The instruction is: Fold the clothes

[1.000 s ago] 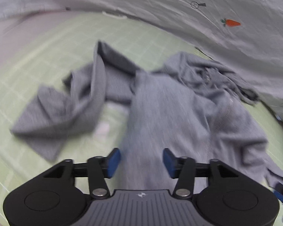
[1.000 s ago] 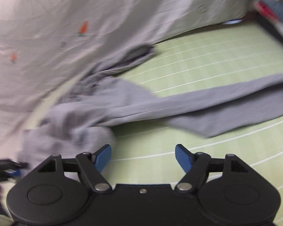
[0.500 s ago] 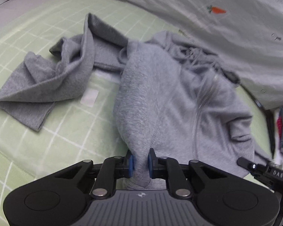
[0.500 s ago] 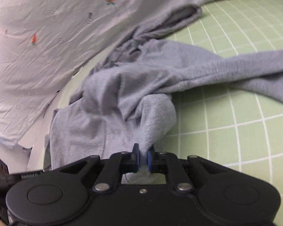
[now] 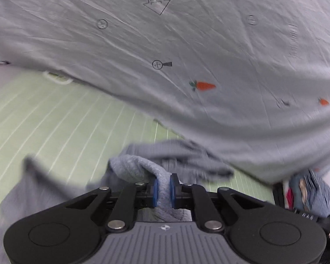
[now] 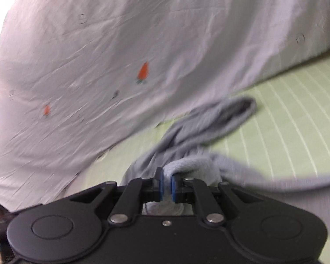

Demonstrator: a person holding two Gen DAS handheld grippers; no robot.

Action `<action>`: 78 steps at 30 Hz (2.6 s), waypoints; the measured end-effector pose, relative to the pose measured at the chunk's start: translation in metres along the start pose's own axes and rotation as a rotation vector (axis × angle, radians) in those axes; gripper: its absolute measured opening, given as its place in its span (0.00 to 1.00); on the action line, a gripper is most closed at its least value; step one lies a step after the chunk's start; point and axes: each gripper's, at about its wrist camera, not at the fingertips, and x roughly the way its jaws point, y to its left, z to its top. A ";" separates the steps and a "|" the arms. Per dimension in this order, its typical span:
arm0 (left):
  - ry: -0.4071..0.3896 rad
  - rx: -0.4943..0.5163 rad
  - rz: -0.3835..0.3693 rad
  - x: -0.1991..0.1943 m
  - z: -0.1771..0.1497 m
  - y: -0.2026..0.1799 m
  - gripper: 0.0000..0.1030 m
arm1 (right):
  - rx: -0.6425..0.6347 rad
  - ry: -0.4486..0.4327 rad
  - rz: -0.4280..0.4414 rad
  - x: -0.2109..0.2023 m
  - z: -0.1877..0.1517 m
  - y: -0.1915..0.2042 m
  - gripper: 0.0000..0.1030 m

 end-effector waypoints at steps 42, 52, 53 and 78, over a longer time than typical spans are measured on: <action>0.118 0.114 0.265 0.063 -0.022 0.008 0.70 | -0.323 -0.088 -0.268 0.054 0.033 0.013 0.45; 0.135 0.201 0.237 0.106 0.003 -0.010 0.70 | -0.268 -0.148 -0.368 0.049 0.065 -0.018 0.41; 0.140 0.212 0.235 0.109 0.004 -0.012 0.70 | -0.271 -0.131 -0.355 0.052 0.059 -0.017 0.40; 0.262 0.349 0.145 0.167 0.008 -0.026 0.43 | -0.357 0.074 -0.236 0.147 0.040 0.048 0.58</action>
